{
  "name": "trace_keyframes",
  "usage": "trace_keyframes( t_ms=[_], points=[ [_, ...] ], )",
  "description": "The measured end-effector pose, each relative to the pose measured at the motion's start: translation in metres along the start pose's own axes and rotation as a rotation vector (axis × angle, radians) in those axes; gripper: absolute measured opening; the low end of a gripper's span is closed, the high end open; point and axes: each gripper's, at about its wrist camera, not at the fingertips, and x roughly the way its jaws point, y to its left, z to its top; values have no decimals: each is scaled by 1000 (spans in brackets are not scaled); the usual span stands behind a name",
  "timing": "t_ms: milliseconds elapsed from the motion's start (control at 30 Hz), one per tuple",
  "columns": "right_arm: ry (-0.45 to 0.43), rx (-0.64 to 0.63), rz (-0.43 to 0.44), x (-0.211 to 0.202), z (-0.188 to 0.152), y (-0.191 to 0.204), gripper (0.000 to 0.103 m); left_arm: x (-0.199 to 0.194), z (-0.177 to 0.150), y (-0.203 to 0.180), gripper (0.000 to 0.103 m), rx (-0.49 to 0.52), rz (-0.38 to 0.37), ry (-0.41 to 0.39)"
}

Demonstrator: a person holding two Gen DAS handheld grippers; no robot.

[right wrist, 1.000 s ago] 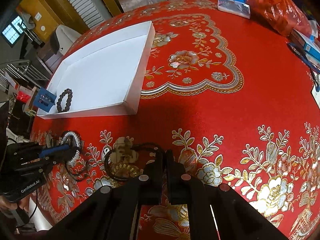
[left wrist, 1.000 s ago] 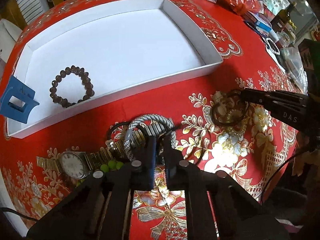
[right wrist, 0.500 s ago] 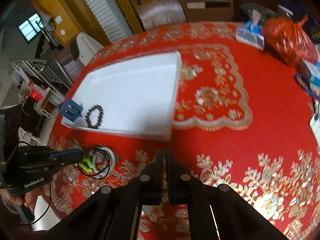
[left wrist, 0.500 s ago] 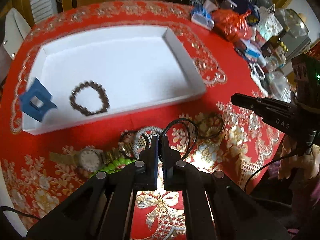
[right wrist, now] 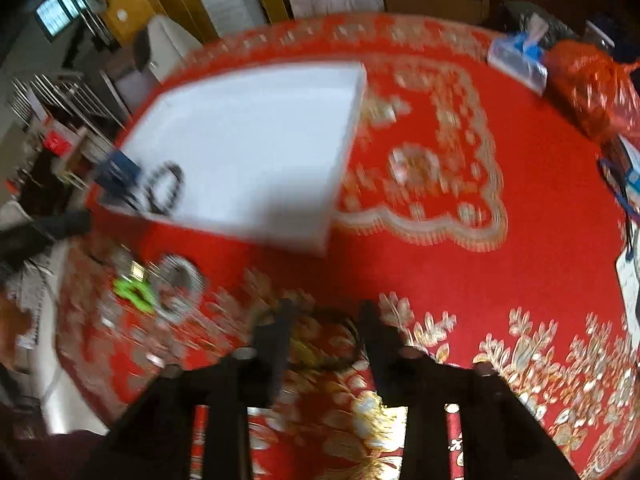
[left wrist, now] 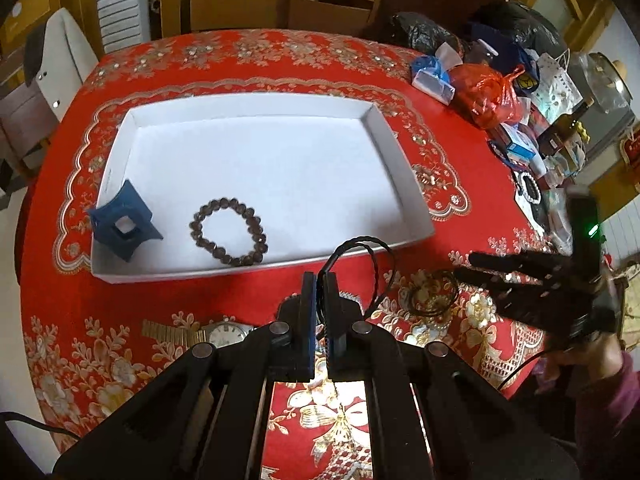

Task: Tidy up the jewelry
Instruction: 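Lift both black cords and carry them over the white tray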

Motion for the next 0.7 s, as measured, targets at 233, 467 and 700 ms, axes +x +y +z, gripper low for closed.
trace_keyframes(
  t_ms=[233,467,700],
  points=[
    [-9,-32,-65,15,-11,-2,25,9,-5,5,2,-23,8,30],
    [-64,16,-58,-2,-6,-13,2,6,-4,7,2,-29,8,22],
    [-198,12,7,-60,18,-5,0,-2,4,13,2,-48,6,-1]
  ],
)
